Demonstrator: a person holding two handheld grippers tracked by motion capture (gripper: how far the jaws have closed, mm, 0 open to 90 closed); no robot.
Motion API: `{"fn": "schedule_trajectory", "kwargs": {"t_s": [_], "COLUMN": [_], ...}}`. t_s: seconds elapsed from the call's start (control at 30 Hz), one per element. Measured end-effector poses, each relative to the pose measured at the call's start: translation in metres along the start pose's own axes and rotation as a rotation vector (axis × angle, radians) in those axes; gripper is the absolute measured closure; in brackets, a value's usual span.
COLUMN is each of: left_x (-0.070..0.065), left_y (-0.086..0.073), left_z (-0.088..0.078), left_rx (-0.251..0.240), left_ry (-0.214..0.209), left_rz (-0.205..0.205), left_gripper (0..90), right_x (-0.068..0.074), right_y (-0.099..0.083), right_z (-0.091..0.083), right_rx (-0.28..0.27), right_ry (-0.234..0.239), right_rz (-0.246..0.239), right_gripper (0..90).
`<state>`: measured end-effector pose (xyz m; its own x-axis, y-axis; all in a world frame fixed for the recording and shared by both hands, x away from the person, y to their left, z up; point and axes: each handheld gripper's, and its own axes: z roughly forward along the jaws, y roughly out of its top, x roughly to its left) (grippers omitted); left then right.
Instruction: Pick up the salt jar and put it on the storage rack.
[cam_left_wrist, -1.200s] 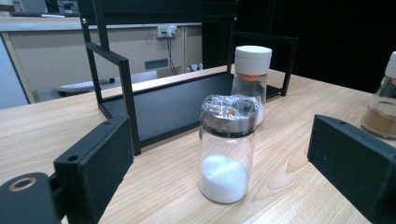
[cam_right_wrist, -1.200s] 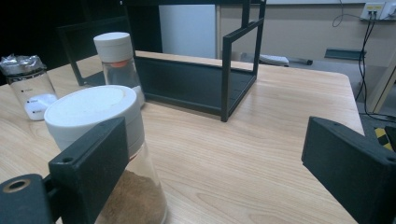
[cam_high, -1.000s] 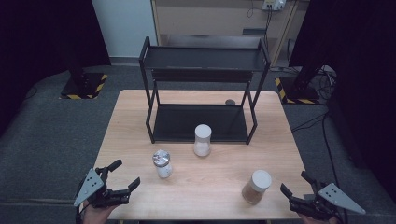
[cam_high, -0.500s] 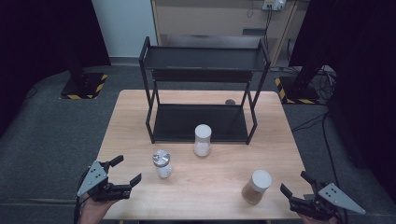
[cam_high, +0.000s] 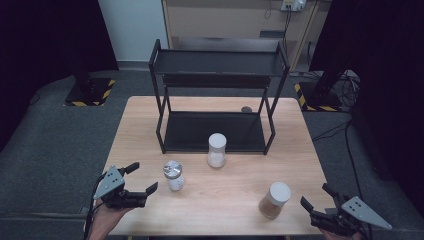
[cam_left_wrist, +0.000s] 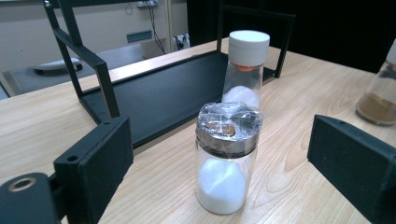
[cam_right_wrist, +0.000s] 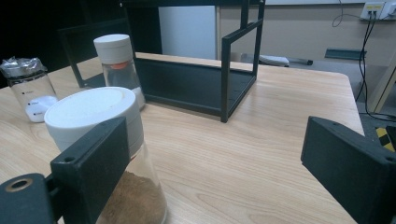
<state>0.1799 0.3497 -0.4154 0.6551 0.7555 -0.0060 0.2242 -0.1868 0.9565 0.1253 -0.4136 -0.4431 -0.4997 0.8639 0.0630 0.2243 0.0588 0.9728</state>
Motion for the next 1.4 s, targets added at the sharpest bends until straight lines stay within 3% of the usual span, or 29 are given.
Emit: {"fn": "schedule_trajectory", "kwargs": {"t_s": [0.7,1.4], "left_x": [0.011,0.015], "left_y": [0.001,-0.003], "left_z": [0.025,0.067], "left_rx": [0.034,0.067], "left_ry": [-0.027,-0.076], "left_rz": [-0.026,-0.035], "left_gripper": [5.7,6.2], "right_x": [0.000,-0.002], "right_y": [0.000,-0.001], "right_z": [0.001,0.000], "right_rx": [0.002,-0.002], "right_ry": [-0.002,-0.004], "right_rz": [0.005,0.014], "right_gripper": [8.5,8.7]}}
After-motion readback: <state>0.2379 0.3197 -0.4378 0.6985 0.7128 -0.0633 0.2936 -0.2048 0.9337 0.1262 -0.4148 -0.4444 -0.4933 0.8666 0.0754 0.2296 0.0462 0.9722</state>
